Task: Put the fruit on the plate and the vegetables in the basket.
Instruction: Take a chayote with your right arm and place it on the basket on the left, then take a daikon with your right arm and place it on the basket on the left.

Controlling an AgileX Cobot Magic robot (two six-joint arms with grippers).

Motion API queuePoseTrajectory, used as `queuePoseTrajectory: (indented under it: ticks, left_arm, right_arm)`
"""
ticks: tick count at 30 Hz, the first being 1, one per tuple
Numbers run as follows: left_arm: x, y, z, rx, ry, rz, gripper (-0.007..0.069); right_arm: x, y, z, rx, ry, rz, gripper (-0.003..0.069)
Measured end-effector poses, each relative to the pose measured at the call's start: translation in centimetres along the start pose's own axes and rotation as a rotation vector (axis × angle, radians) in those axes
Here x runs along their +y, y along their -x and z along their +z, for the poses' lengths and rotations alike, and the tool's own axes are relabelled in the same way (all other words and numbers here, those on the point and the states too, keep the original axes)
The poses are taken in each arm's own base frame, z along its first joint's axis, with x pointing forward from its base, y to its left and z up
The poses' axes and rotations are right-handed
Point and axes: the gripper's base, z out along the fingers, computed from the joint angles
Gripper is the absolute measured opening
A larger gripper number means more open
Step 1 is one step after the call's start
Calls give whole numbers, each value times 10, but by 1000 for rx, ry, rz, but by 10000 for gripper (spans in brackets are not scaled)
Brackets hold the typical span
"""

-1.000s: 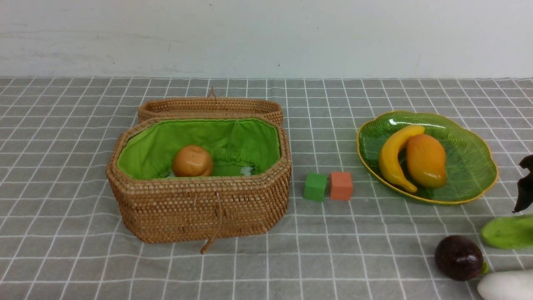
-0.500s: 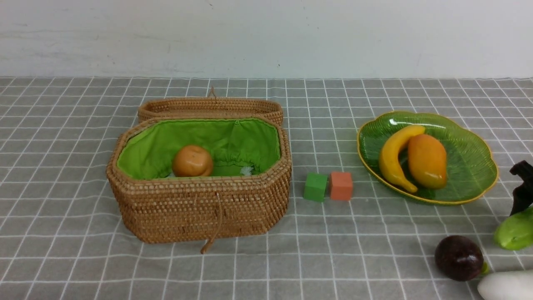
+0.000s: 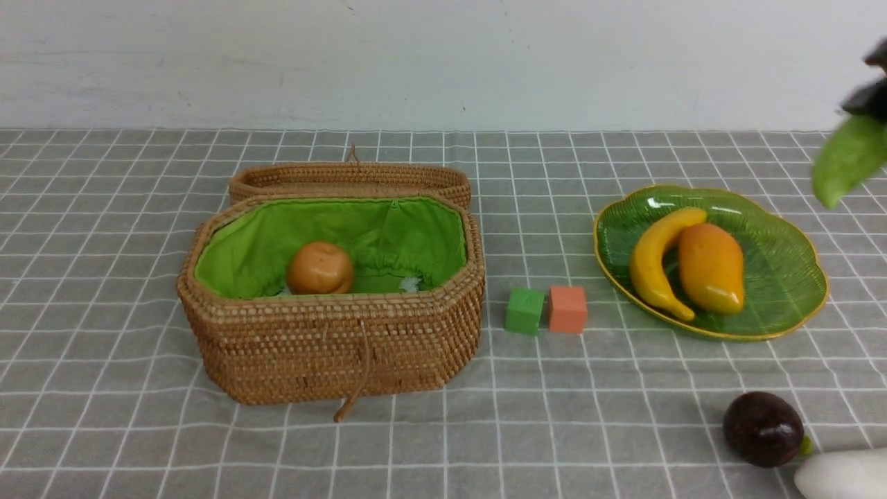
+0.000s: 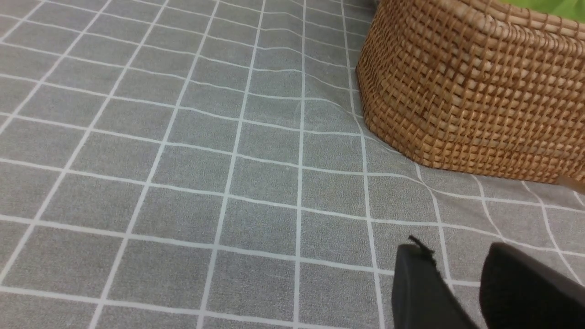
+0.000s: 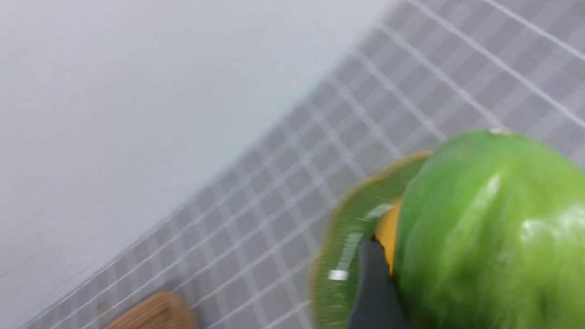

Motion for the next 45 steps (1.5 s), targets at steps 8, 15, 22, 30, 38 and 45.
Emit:
queuePoseTrajectory:
  ticks: [8, 15, 22, 30, 38, 45]
  left_arm:
    - [0, 0, 0, 0, 0, 0, 213]
    - [0, 0, 0, 0, 0, 0, 218]
    - [0, 0, 0, 0, 0, 0, 226]
    - [0, 0, 0, 0, 0, 0, 229]
    - [0, 0, 0, 0, 0, 0, 237]
    - [0, 0, 0, 0, 0, 0, 237]
  right_arm:
    - [142, -64, 28, 66, 404, -447, 428]
    - [196, -137, 83, 228, 502, -586, 428]
    - [189, -174, 117, 360, 469, -606, 428]
    - [178, -197, 125, 510, 436, -629, 428]
    - [182, -180, 106, 528, 441, -687, 640]
    - [181, -126, 58, 526, 361, -757, 660]
